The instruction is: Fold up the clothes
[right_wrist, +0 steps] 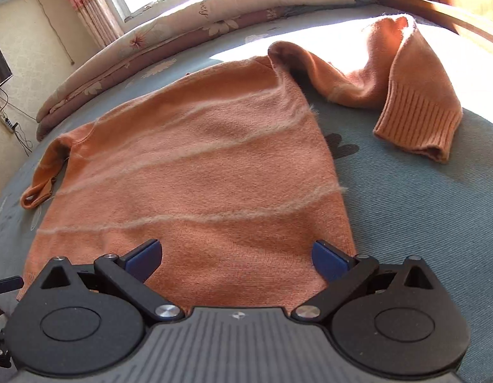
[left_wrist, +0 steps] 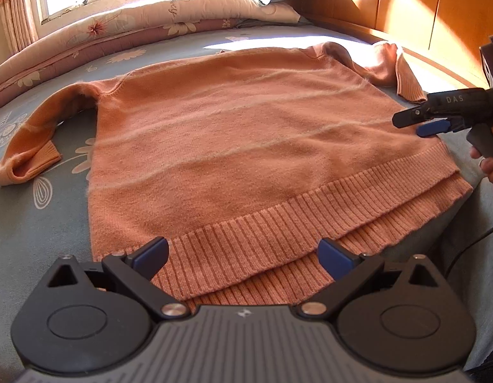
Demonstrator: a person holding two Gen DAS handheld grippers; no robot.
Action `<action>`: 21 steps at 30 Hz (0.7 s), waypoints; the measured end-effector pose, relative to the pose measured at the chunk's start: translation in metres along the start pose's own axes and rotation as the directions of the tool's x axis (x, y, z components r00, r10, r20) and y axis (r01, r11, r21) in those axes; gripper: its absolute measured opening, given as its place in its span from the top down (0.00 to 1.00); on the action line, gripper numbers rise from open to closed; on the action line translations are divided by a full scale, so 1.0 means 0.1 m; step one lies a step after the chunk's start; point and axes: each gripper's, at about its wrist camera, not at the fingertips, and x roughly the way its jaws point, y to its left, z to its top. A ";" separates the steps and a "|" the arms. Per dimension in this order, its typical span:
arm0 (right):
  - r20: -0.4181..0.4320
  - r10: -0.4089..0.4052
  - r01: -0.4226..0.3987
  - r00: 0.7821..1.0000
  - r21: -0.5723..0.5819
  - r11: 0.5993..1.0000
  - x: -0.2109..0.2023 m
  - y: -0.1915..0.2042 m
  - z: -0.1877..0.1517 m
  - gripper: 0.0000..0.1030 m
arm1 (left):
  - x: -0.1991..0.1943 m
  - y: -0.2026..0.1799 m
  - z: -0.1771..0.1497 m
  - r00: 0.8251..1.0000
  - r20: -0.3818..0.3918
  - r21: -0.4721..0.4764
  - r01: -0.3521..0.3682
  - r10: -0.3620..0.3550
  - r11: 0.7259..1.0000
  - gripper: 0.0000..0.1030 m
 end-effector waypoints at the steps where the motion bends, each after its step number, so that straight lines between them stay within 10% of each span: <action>1: 0.002 0.001 -0.002 1.000 0.026 1.000 -0.04 -0.02 0.02 0.01 | 0.00 0.00 -0.01 1.000 -0.001 -0.002 0.000 0.000 1.000 0.04; 9: -0.047 0.161 -0.162 0.986 -0.007 0.987 0.10 0.50 -0.06 0.00 | -0.06 -0.07 0.02 1.000 0.009 0.022 -0.005 0.005 1.000 0.04; 21: 0.015 -0.026 0.027 1.000 -0.028 0.999 -0.10 0.18 -0.29 0.00 | 0.07 0.04 0.24 0.997 0.056 -0.010 0.045 -0.044 0.999 0.04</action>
